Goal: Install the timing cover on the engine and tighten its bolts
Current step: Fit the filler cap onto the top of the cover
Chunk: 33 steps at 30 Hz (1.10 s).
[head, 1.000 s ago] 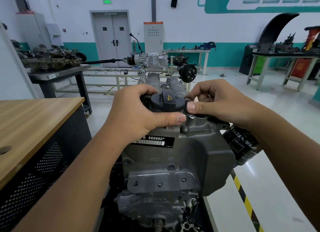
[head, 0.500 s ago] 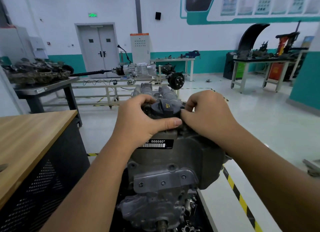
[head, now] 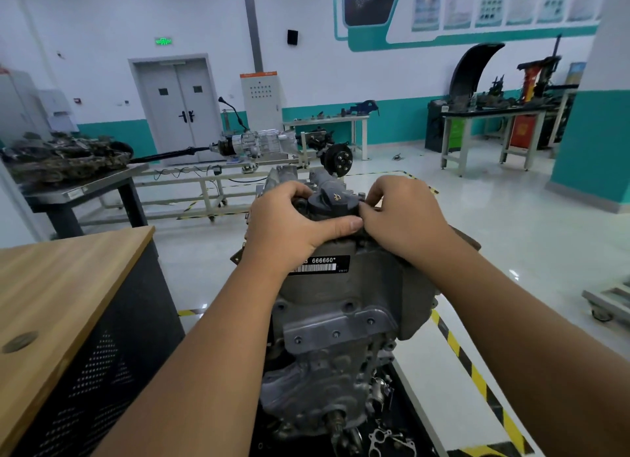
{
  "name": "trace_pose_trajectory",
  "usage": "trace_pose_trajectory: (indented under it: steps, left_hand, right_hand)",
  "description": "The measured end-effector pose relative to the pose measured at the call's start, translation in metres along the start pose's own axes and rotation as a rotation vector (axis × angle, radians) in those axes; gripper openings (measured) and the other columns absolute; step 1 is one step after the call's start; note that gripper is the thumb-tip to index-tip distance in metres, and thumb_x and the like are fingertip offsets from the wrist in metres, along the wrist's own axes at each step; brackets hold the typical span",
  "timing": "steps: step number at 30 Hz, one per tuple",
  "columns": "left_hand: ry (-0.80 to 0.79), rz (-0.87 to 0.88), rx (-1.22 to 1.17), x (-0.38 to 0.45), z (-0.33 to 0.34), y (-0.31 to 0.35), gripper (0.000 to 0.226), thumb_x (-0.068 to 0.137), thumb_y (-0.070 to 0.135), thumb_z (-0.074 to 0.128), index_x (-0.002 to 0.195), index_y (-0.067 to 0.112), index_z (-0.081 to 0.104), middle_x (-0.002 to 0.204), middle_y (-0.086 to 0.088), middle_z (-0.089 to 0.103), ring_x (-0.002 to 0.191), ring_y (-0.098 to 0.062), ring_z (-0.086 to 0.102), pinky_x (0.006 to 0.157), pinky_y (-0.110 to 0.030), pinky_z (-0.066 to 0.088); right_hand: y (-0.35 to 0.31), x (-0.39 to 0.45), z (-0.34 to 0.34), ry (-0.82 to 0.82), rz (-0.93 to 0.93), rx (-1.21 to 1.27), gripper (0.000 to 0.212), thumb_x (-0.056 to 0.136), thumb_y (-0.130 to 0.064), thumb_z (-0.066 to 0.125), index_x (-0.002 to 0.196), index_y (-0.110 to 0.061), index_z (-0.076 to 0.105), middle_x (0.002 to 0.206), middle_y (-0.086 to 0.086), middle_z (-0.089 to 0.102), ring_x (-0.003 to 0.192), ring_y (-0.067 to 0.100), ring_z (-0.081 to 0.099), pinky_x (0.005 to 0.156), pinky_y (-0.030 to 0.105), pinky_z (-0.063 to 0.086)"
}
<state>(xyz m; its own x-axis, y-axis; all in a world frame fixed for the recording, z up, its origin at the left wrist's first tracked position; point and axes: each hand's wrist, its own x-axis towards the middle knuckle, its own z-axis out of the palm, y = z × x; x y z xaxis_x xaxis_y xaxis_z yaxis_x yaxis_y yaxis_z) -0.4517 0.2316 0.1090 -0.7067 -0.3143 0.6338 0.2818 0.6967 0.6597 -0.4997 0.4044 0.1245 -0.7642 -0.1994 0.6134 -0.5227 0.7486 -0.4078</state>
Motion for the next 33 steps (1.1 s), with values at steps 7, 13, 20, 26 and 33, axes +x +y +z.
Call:
trace_pose_trajectory:
  steps: [7,13,20,26,33]
  left_hand:
    - [-0.022,0.011,-0.033,0.000,0.000,0.001,0.071,0.032,0.093,0.074,0.081,0.044,0.061,0.082,0.025,0.067,0.084,0.014,0.061,0.063,-0.004,0.045]
    - [-0.020,0.029,-0.073,0.000,0.000,0.001,0.067,0.033,0.090,0.077,0.084,0.050,0.061,0.095,0.043,0.063,0.088,0.018,0.061,0.069,0.001,0.043]
    - [-0.021,0.039,-0.104,0.002,0.001,-0.003,0.073,0.032,0.089,0.079,0.089,0.045,0.063,0.098,0.039,0.065,0.089,0.016,0.063,0.069,0.000,0.044]
    - [-0.010,0.039,-0.090,0.000,0.000,-0.004,0.068,0.032,0.089,0.079,0.082,0.047,0.063,0.092,0.038,0.066,0.085,0.014,0.063,0.068,-0.002,0.045]
    - [-0.015,0.035,-0.039,0.000,-0.001,-0.002,0.074,0.030,0.094,0.074,0.080,0.040,0.065,0.089,0.038,0.065,0.081,0.013,0.063,0.063,-0.007,0.047]
  right_hand:
    - [-0.003,-0.003,0.009,0.014,0.061,-0.033,0.025,0.099,-0.035,0.056,0.083,-0.016,0.061,0.085,0.011,0.065,0.083,0.039,0.061,0.065,0.035,0.035]
    - [-0.001,-0.007,0.005,0.036,0.115,0.126,0.020,0.091,-0.041,0.067,0.082,-0.023,0.064,0.079,-0.002,0.066,0.079,0.025,0.062,0.067,0.034,0.047]
    - [-0.003,-0.005,0.011,0.014,0.054,-0.004,0.031,0.103,-0.041,0.050,0.080,-0.021,0.055,0.079,0.004,0.061,0.076,0.032,0.058,0.063,0.036,0.039]
    - [0.001,-0.005,0.006,0.034,0.107,0.120,0.025,0.091,-0.041,0.067,0.079,-0.019,0.066,0.074,-0.003,0.064,0.075,0.023,0.061,0.067,0.037,0.052]
    - [-0.003,-0.005,0.011,0.042,0.106,0.040,0.035,0.100,-0.041,0.055,0.072,-0.019,0.056,0.070,0.002,0.056,0.072,0.031,0.054,0.062,0.036,0.037]
